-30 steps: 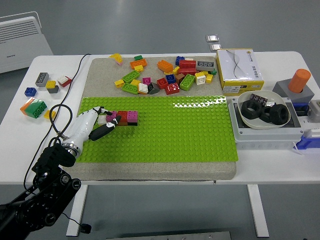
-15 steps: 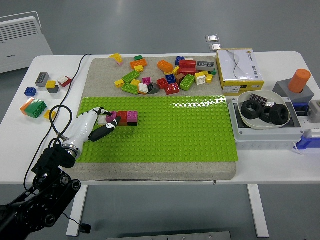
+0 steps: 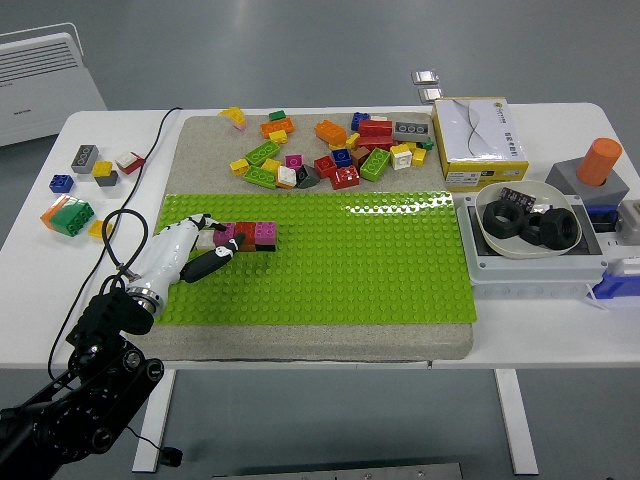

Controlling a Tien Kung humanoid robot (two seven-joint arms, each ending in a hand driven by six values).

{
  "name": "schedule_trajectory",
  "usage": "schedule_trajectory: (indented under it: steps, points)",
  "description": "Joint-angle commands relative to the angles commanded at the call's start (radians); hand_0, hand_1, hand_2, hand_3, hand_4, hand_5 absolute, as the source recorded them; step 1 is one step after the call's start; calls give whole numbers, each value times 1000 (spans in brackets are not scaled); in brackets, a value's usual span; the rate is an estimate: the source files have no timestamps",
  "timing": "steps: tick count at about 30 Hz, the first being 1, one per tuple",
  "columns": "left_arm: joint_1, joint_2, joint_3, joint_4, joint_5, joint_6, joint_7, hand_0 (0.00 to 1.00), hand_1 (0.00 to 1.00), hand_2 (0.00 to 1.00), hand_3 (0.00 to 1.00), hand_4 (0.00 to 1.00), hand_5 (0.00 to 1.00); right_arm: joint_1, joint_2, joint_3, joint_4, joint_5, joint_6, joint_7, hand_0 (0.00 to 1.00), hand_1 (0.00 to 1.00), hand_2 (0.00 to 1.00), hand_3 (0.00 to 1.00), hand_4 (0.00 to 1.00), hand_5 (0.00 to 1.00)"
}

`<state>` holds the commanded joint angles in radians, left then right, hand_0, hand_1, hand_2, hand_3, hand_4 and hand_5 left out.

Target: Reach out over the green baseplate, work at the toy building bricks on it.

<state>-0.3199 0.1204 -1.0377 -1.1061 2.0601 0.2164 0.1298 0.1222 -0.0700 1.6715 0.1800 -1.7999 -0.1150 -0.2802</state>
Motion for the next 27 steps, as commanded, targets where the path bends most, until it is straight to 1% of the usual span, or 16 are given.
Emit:
schedule_trajectory:
  steps: [4,5,11,12,14,17,18,21,23,24,27]
  points:
    - [2,0,-3,-5,5,13,-8,932,928,933,706,792,982,1,-1,2,0,-2,1,0,520,499,737,815,898,998]
    - [3,0,-5,-8,8,18,-10,923,922,926,700,795,901,1,-1,2,0,-2,1,0,520,498,736,814,898,998]
    - [12,1,-13,-36,25,40,-15,923,922,926,700,795,901,0,-3,3,0,-5,1,1,520,499,736,814,897,998]
    - [16,1,-14,-45,23,43,-13,918,915,920,694,803,814,0,-3,4,0,-6,2,1,520,499,736,814,897,998]
    - [24,1,-17,-65,15,49,-10,918,915,920,694,803,814,0,-4,4,0,-8,2,1,520,499,736,814,897,998]
    - [55,3,-36,-122,-27,70,-9,918,915,920,694,803,814,-2,-6,7,0,-15,5,2,520,499,736,814,897,998]
    - [67,3,-45,-142,-44,76,-12,907,905,912,679,802,690,-2,-6,8,0,-15,6,3,520,499,737,814,897,998]
    - [108,8,-82,-196,-96,92,-37,907,905,912,679,802,690,-6,-6,5,0,-9,10,7,520,499,737,814,897,998]
    - [136,14,-105,-222,-131,104,-64,907,905,912,679,802,690,-8,-4,-2,0,3,13,11,520,499,737,814,897,998]
    - [148,18,-114,-228,-144,110,-77,888,864,865,683,797,613,-10,-4,-11,0,15,13,11,520,531,738,816,895,998]
    - [180,26,-131,-237,-170,120,-106,888,864,865,683,797,613,-15,1,-49,0,61,12,13,520,531,738,816,895,998]
